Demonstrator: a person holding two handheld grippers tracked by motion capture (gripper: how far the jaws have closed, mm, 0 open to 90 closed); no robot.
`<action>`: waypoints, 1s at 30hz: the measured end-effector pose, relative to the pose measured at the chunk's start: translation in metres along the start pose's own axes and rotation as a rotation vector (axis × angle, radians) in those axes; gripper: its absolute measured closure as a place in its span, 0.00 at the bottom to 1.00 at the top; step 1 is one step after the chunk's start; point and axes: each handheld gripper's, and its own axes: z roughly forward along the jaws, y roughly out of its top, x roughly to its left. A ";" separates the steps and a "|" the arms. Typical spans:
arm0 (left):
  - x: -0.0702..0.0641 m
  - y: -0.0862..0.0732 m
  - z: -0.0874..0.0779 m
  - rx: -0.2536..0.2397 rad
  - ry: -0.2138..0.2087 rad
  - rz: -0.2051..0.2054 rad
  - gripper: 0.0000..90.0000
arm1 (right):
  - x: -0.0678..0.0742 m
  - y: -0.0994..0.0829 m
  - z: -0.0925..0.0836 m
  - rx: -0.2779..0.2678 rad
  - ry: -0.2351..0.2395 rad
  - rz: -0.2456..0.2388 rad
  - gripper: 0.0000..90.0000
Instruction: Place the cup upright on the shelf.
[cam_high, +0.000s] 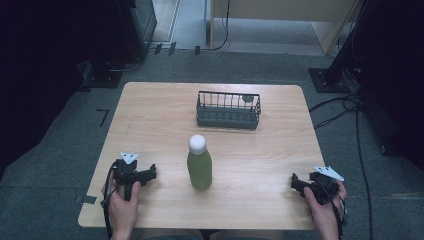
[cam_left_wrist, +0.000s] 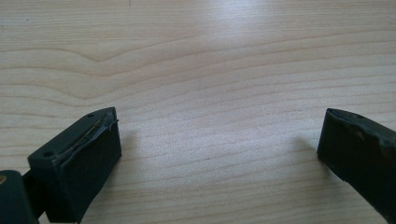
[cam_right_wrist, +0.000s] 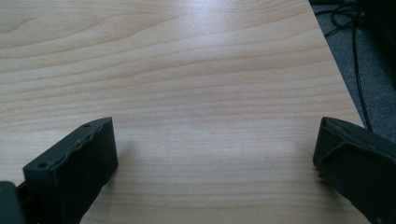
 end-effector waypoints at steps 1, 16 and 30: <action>0.000 0.000 0.000 0.000 0.000 0.000 0.00 | -0.001 -0.001 -0.001 0.000 0.006 -0.006 0.00; 0.000 0.000 0.000 0.000 0.000 0.000 0.00 | 0.035 0.012 -0.027 -0.058 0.058 -0.084 0.00; 0.000 0.000 0.000 0.000 0.000 0.000 0.00 | 0.109 0.021 -0.043 -0.083 0.156 -0.204 0.00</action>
